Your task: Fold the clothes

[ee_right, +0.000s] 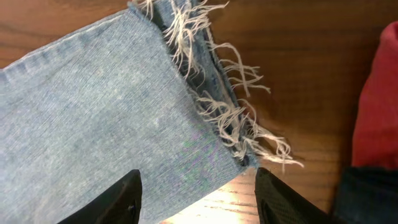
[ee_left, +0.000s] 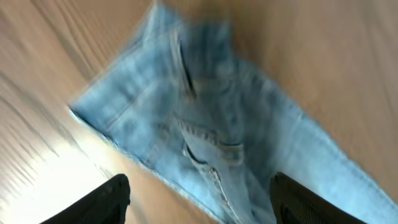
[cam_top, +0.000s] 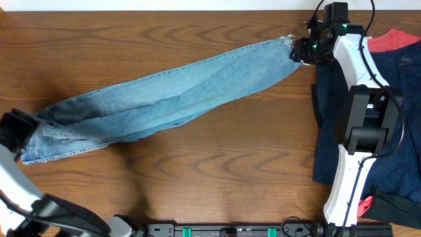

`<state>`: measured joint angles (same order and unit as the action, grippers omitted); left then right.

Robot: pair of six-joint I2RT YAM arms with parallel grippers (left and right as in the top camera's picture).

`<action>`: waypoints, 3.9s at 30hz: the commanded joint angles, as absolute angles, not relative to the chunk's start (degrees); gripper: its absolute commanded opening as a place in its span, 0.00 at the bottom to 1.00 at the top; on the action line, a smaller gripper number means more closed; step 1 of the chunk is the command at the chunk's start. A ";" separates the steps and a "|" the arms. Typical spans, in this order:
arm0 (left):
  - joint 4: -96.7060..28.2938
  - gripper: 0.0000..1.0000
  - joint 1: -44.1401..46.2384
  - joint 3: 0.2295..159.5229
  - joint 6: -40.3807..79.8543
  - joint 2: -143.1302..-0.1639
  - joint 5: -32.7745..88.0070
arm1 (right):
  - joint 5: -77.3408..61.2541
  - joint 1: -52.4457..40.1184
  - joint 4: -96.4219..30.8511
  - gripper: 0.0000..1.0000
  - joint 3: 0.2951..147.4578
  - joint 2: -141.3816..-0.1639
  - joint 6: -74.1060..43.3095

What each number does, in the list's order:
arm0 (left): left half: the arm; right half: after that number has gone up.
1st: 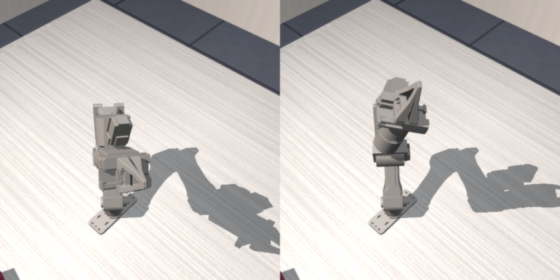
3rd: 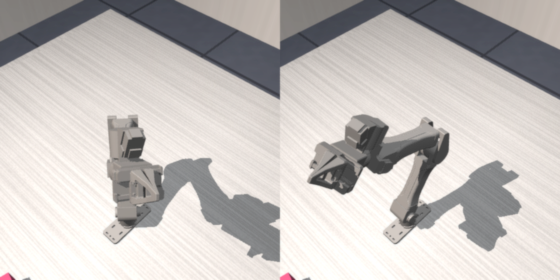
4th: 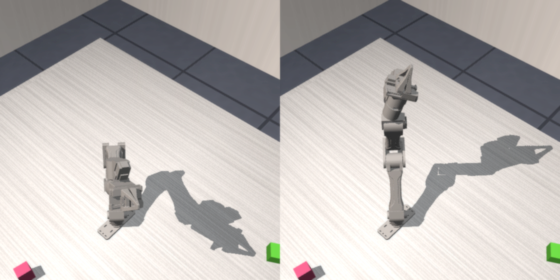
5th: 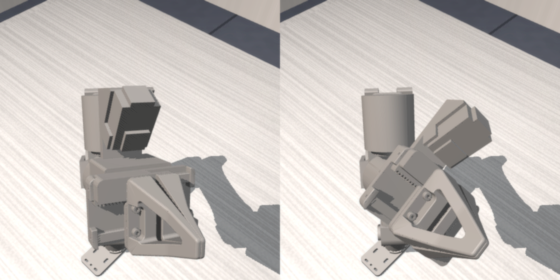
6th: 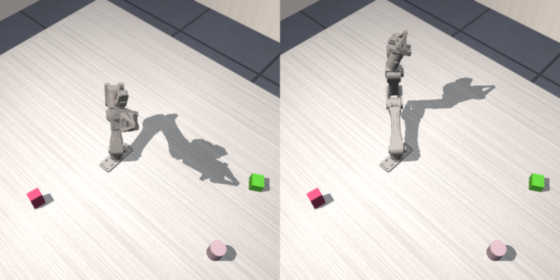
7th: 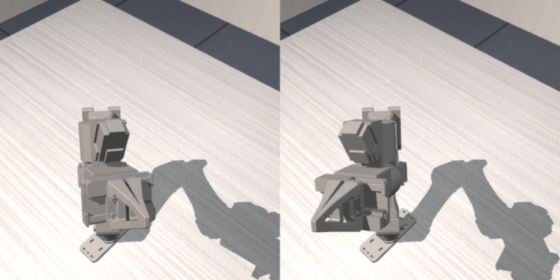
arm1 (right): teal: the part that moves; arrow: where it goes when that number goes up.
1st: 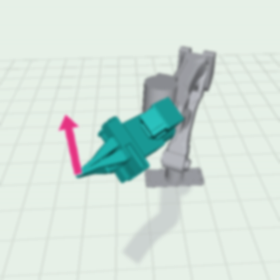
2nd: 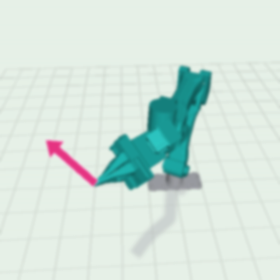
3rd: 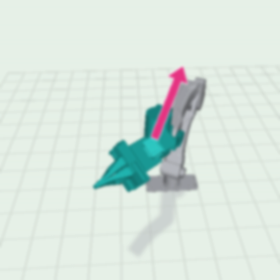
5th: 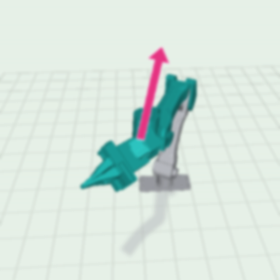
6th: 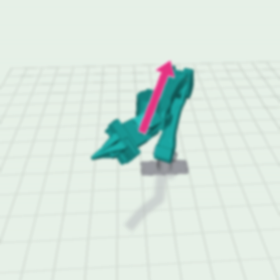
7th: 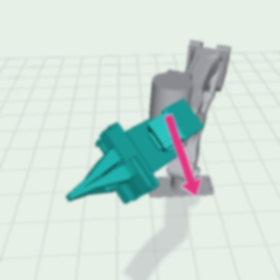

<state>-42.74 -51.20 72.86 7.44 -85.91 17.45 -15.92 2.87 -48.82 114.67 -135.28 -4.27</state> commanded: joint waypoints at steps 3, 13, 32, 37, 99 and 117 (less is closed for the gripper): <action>-38.87 0.76 -51.00 73.25 1.50 -89.67 14.31 | -17.80 3.20 -50.70 0.57 114.65 -131.72 -3.53; -23.53 0.81 -51.03 73.25 -5.02 -96.82 19.03 | -21.89 2.24 -61.71 0.56 114.65 -130.61 1.02; -20.25 0.58 -51.13 73.54 -5.15 -95.33 31.09 | -42.50 -3.86 -69.49 0.41 114.65 -130.61 11.84; -20.91 0.61 -51.13 73.54 -0.86 -86.85 31.09 | -36.38 -12.16 -64.66 0.13 114.56 -130.87 4.29; -20.56 0.85 -32.64 72.97 -14.57 -105.62 30.68 | -23.31 -16.64 -67.05 0.30 114.85 -123.87 -1.21; -11.94 0.44 -32.71 72.99 -14.52 -117.23 49.10 | -17.98 -19.99 -65.41 0.30 114.85 -123.87 -8.32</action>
